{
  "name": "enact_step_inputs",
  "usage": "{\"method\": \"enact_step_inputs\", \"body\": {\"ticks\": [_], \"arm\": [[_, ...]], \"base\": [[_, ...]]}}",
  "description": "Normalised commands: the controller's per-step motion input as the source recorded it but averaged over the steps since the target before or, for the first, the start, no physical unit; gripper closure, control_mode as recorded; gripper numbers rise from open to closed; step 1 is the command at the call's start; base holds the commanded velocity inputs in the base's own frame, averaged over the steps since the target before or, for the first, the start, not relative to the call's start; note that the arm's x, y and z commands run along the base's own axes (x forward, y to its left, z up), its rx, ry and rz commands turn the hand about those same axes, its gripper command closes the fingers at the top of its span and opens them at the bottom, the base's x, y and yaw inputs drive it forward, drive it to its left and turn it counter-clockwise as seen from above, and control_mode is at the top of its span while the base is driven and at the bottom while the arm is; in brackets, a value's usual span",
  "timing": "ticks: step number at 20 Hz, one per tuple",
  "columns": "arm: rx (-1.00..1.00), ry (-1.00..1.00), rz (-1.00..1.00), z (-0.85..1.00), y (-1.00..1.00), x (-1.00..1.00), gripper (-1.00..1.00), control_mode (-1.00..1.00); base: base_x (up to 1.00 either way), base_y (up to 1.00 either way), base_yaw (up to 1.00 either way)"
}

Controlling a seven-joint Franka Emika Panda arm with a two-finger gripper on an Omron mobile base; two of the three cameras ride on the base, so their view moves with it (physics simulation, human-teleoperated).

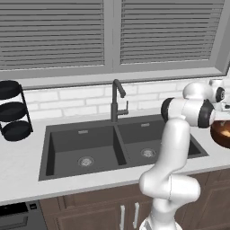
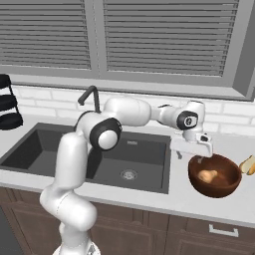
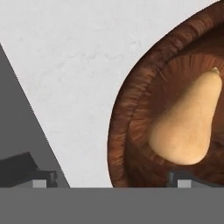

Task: Pick the squash from the sink and place it in the bowl. Then pick the bowl and place it in the microwave. Then close the microwave door and press the start button.

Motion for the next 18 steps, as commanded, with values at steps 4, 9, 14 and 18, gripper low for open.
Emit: {"method": "enact_step_inputs", "body": {"ticks": [4,9,14,18], "arm": [[0.00,0.08,0.09,-0.17,-0.02,0.00,-1.00,-1.00],[0.00,0.05,0.10,-0.23,-0.09,0.00,-1.00,-1.00],[0.00,0.05,0.10,-0.20,-0.05,0.00,1.00,-1.00],[0.00,0.00,0.07,-0.01,0.00,0.00,1.00,-1.00]], "base": [[0.00,0.00,0.00],[0.00,0.00,0.00],[0.00,0.00,0.00],[0.00,0.00,0.00]]}}
